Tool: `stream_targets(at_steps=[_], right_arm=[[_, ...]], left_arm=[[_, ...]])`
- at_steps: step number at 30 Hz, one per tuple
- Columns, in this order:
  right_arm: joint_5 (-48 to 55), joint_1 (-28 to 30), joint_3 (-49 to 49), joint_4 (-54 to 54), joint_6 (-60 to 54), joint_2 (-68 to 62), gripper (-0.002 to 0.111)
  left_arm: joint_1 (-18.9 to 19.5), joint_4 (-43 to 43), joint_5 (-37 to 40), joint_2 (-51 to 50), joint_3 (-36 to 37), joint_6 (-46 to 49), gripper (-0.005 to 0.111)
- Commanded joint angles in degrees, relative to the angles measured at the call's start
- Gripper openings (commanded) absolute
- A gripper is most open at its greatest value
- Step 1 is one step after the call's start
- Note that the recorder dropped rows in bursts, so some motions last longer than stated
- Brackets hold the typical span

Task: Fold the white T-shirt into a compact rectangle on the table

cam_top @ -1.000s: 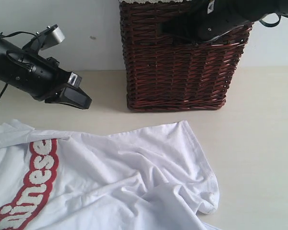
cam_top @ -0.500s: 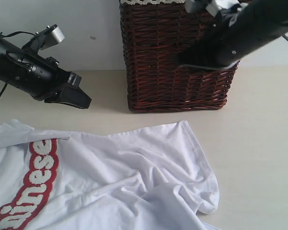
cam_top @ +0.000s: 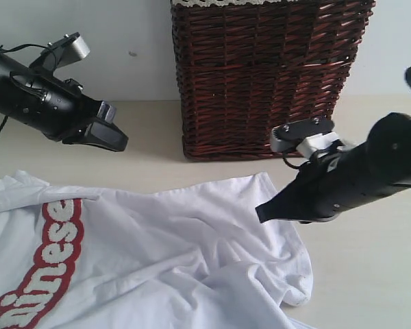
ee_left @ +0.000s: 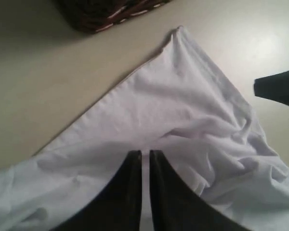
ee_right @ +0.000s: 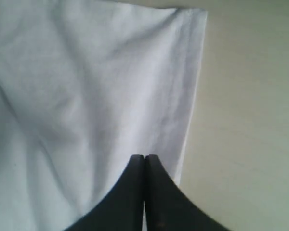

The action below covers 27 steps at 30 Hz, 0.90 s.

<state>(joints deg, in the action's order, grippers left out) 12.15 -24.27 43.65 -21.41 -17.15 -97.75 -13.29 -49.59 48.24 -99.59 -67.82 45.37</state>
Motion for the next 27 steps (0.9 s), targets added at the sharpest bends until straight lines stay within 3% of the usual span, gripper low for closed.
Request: stream_targets(at_steps=[1,7,12,15,21,27], right_arm=[[-2.47,-0.38,6.18,-0.73,-0.73,-8.05,0.0],[0.51,-0.38,16.06,-0.98,-0.59,-16.39,0.0],[5.24,1.4,21.12,-0.77,-0.59,-21.27,0.0],[8.93,4.04,22.98,-0.15,-0.75,-23.0,0.0],[11.59,11.47,22.98,-0.15,-0.61,-23.12,0.0],[13.57,13.6,22.98,0.27,-2.23,-23.12,0.0]], left_arm=[[0.2,4.3,1.84,0.51,0.31,-2.68,0.009],[1.9,20.79,1.89,0.51,0.31,-15.12,0.009],[3.84,24.69,2.63,0.51,0.31,-18.81,0.009],[4.12,26.13,3.11,0.51,0.31,-19.28,0.009],[4.2,41.32,3.32,-0.05,0.31,-31.16,0.009],[3.45,37.83,3.1,-0.05,0.31,-29.99,0.01]])
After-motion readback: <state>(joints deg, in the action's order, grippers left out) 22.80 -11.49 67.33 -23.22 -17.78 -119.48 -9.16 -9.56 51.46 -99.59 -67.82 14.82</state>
